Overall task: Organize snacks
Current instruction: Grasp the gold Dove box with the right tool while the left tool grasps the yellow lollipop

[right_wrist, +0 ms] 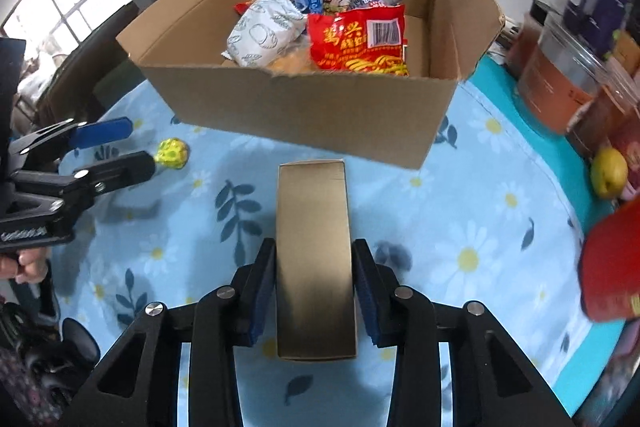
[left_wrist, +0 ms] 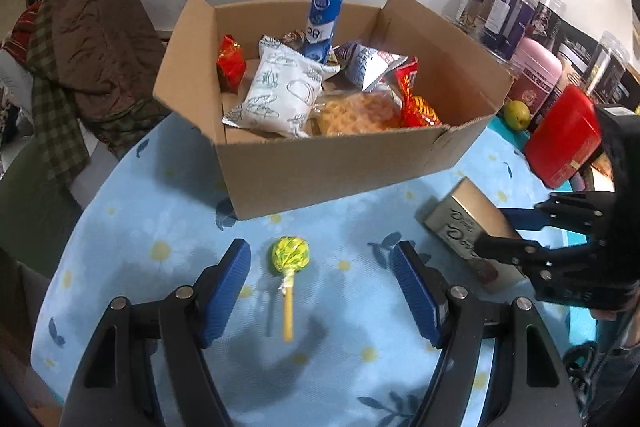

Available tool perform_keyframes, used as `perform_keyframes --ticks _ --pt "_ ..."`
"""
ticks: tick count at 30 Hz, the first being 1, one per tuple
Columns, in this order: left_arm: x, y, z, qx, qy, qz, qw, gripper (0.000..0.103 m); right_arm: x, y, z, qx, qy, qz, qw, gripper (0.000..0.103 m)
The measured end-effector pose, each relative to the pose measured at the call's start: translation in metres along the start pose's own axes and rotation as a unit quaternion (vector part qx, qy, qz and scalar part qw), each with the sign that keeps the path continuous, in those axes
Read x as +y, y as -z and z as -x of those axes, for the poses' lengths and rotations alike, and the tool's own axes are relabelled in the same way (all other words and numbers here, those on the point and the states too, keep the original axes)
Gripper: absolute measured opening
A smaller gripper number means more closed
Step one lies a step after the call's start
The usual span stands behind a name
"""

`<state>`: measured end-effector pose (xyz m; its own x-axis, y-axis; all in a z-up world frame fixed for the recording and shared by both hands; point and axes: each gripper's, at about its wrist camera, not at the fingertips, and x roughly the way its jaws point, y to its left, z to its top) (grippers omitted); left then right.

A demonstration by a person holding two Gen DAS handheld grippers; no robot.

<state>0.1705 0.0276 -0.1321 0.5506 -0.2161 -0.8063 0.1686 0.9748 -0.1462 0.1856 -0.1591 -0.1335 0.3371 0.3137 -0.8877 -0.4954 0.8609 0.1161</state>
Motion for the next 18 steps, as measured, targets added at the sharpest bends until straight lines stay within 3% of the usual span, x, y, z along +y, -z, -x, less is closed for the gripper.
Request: perform_keyframes --ticks 7,11,14,18 --pt "0.014 0.004 -0.021 0.001 -0.004 -0.001 1.0000 0.071 0.019 0.011 -0.006 0.017 0.002 -0.014 1.000 0.040" --pt "0.018 0.004 -0.036 0.023 -0.003 0.002 0.9997 0.037 0.022 0.017 -0.008 0.020 0.009 -0.015 1.000 0.040" --pt "0.016 0.005 -0.041 0.026 -0.006 -0.003 0.9996 0.024 0.019 0.018 -0.013 0.024 0.001 -0.031 0.999 0.040" --pt "0.010 0.006 -0.039 0.033 0.011 -0.016 0.9993 0.024 0.016 0.020 -0.021 0.029 0.001 -0.050 0.998 0.039"
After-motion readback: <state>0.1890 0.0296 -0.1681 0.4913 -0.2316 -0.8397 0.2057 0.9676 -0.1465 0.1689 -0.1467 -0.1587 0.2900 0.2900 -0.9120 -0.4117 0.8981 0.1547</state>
